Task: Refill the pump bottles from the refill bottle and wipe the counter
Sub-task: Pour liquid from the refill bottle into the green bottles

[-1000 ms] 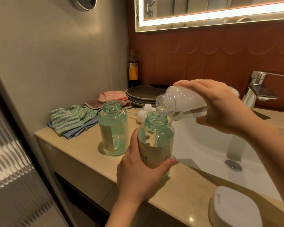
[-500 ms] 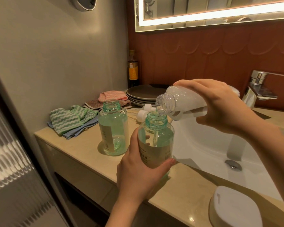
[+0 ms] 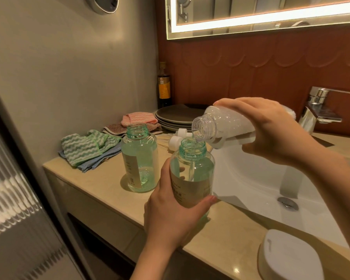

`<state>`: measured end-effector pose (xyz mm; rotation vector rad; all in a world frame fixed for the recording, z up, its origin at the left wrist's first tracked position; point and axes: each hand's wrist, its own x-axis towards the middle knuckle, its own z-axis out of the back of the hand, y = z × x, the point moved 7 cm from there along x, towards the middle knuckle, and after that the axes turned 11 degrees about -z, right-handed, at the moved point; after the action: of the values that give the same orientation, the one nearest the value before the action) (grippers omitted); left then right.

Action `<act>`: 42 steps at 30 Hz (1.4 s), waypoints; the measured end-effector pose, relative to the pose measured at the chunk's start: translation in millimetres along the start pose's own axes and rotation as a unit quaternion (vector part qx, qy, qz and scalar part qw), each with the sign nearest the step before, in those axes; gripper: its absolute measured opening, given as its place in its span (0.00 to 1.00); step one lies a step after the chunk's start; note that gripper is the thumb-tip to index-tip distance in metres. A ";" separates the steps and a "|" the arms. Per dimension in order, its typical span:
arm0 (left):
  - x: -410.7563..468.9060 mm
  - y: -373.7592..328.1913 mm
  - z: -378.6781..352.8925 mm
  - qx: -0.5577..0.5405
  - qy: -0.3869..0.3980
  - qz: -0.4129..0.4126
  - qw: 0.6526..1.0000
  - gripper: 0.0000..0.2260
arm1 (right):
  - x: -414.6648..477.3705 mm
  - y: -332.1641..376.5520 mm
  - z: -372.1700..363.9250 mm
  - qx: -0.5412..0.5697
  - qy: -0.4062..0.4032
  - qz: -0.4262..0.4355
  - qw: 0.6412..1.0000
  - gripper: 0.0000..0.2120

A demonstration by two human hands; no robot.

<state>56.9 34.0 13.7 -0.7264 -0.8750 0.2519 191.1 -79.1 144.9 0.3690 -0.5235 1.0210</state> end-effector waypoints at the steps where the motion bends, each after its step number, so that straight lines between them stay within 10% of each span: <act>1: 0.1 0.1 0.0 0.000 0.000 0.000 1.000 0.45 | 0.0 0.0 -0.3 -0.001 0.000 0.000 1.000 0.47; 42: -0.4 -0.8 0.6 0.004 0.006 0.017 1.000 0.45 | -0.4 0.0 0.8 -0.001 0.007 -0.011 1.000 0.47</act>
<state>56.1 33.5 14.2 -0.7351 -0.8501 0.2809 190.7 -79.8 145.3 0.3653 -0.5072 1.0016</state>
